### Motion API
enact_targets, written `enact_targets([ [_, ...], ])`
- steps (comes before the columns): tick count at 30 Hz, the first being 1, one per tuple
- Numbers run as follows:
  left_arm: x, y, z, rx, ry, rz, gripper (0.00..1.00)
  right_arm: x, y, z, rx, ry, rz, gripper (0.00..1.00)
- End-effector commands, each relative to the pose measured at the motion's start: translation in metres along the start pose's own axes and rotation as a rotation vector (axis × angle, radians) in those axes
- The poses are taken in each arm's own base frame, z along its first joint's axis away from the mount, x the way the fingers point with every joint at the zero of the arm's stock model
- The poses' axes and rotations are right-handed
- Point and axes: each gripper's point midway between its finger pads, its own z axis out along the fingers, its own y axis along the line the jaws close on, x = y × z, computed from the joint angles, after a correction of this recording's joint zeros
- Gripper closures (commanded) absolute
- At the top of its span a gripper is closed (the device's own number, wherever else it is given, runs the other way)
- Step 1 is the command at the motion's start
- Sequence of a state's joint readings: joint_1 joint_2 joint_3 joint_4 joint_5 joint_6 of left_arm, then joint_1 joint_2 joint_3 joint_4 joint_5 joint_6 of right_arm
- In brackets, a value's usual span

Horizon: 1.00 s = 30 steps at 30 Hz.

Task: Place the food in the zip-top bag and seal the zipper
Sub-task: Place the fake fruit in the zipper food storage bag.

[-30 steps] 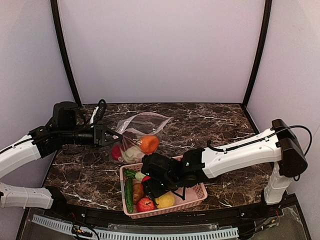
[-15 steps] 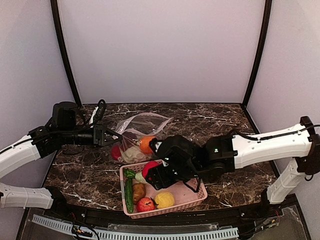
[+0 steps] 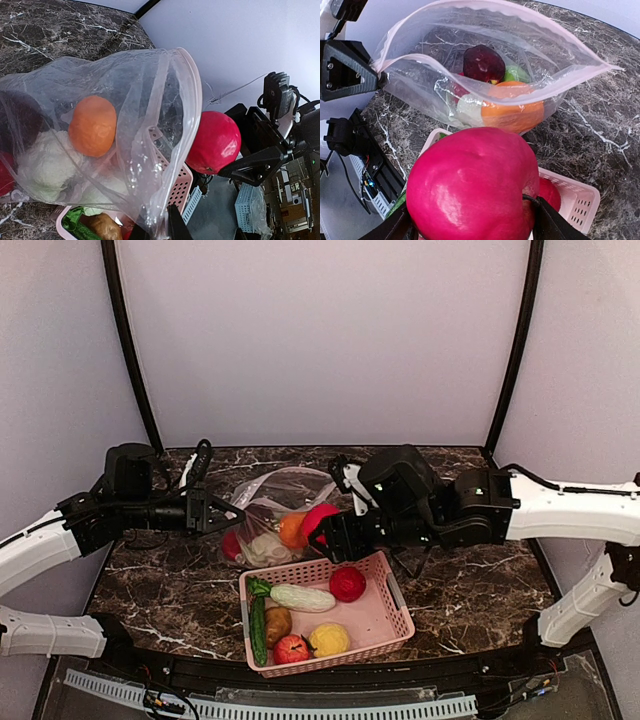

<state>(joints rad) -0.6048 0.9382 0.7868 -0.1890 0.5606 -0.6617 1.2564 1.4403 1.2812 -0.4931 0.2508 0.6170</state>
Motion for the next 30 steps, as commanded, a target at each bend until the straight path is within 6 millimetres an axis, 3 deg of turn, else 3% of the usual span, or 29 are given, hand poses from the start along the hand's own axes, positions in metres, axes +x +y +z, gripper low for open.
enact_targets([
  [1,-0.014,-0.021,-0.011,0.052,-0.043,0.045,0.99,-0.04,0.002,0.002,-0.006,-0.072,-0.048,0.36],
  [4,-0.014,-0.022,-0.011,0.053,-0.042,0.045,0.99,-0.06,-0.004,0.008,-0.008,-0.086,-0.054,0.36],
  [13,-0.017,-0.025,-0.011,0.057,-0.04,0.049,0.99,-0.087,-0.015,0.042,-0.003,-0.076,-0.069,0.37],
  [25,-0.017,-0.024,-0.005,0.059,-0.022,0.05,0.99,-0.111,-0.024,0.07,0.009,-0.084,-0.074,0.36],
  [30,-0.017,-0.023,-0.005,0.057,-0.019,0.052,0.99,-0.107,-0.018,0.091,-0.011,-0.033,-0.088,0.36],
])
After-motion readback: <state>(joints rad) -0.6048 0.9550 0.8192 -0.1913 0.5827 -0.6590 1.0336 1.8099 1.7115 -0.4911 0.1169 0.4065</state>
